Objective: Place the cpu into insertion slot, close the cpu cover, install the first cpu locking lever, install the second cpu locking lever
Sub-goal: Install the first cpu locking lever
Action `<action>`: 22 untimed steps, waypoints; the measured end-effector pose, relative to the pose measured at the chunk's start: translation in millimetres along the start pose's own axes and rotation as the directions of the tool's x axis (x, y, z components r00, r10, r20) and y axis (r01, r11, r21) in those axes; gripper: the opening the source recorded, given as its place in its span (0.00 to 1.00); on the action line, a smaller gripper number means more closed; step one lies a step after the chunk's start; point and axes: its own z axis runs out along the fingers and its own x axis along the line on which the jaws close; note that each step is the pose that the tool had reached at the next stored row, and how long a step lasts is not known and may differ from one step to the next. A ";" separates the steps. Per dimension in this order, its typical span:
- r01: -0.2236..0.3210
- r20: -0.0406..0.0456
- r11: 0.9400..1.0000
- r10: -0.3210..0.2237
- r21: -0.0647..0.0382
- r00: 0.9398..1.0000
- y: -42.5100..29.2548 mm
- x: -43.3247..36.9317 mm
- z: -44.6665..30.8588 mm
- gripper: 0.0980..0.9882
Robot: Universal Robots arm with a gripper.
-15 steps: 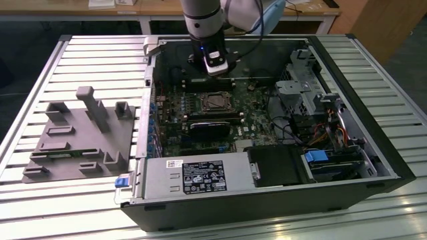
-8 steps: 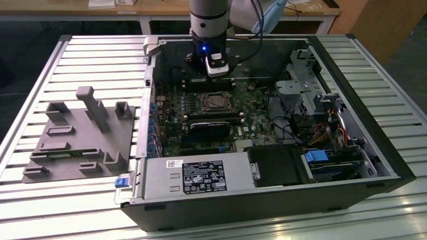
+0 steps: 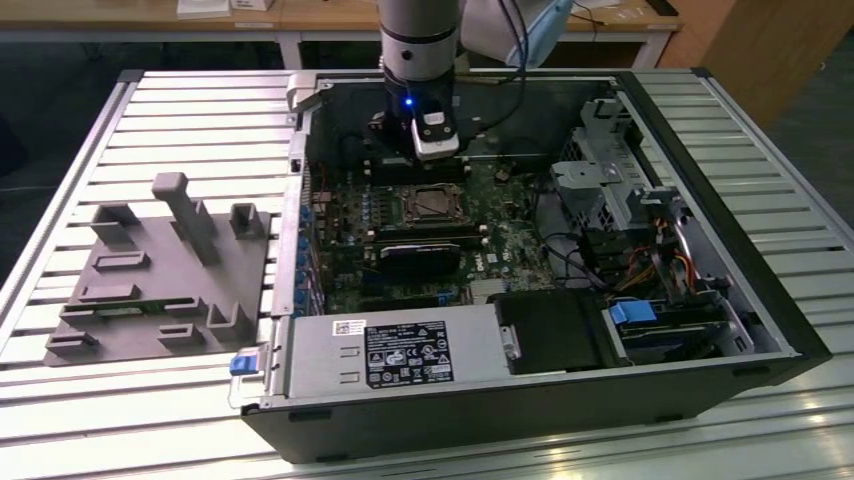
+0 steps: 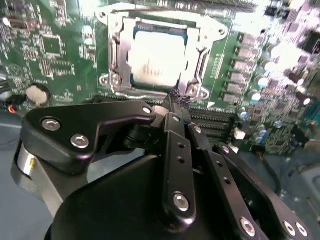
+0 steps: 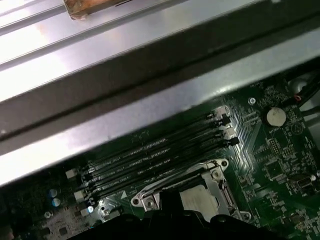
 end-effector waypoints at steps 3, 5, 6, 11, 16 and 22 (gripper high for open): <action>0.000 0.001 1.000 0.000 0.002 1.000 -4.9 -2.2 -0.3 0.00; 0.000 0.001 1.000 0.000 0.003 1.000 -7.3 -3.2 -0.2 0.00; 0.000 0.001 1.000 0.000 0.003 1.000 -8.3 -3.7 0.1 0.00; 0.007 0.001 1.000 -0.007 0.003 1.000 -8.3 -6.2 1.6 0.00; 0.030 -0.002 1.000 -0.030 0.003 1.000 -5.2 -13.8 4.8 0.00; 0.048 0.004 0.998 -0.048 0.031 0.999 -3.3 -18.8 6.4 0.00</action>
